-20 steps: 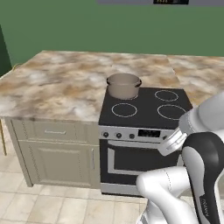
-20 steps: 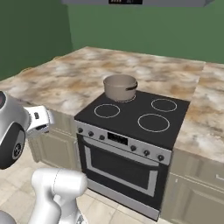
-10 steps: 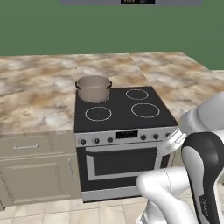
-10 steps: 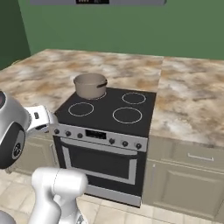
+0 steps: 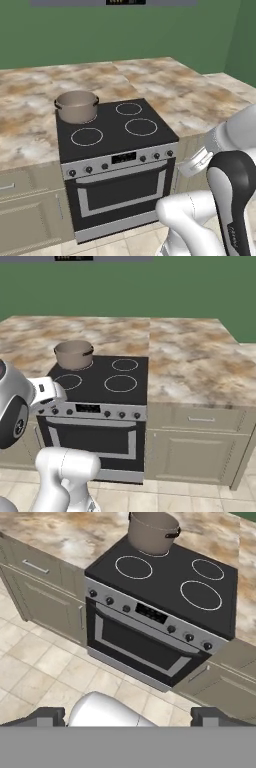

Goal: Move the pot and pan from the stove into the sink.

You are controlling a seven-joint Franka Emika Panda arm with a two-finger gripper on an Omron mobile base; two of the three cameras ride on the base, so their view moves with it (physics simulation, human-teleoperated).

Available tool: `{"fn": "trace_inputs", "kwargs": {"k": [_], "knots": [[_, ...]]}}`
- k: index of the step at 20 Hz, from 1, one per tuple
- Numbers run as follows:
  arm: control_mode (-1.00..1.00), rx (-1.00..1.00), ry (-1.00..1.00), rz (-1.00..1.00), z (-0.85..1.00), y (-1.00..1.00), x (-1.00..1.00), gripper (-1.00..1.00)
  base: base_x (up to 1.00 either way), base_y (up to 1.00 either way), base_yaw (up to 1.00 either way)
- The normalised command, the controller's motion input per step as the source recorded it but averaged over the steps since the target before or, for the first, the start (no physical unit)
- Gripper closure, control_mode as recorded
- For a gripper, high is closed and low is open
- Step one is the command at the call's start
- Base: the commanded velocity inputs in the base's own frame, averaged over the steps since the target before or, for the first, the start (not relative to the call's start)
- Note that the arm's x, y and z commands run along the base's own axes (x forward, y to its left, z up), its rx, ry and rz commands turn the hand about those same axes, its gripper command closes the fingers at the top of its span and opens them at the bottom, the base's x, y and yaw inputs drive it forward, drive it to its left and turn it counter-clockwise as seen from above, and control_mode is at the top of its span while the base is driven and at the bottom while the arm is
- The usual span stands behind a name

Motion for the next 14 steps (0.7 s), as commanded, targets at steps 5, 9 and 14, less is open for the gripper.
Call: {"fn": "trace_inputs", "kwargs": {"k": [5,9,14], "knots": [[1.00,0.00,0.00,0.00,0.00,0.00,0.00,-1.00,0.00,0.05,-0.07],[1.00,0.00,0.00,0.00,0.00,0.00,0.00,-1.00,0.01,0.52,-0.02],[1.00,0.00,0.00,0.00,0.00,0.00,0.00,-1.00,0.00,0.75,0.00]]}}
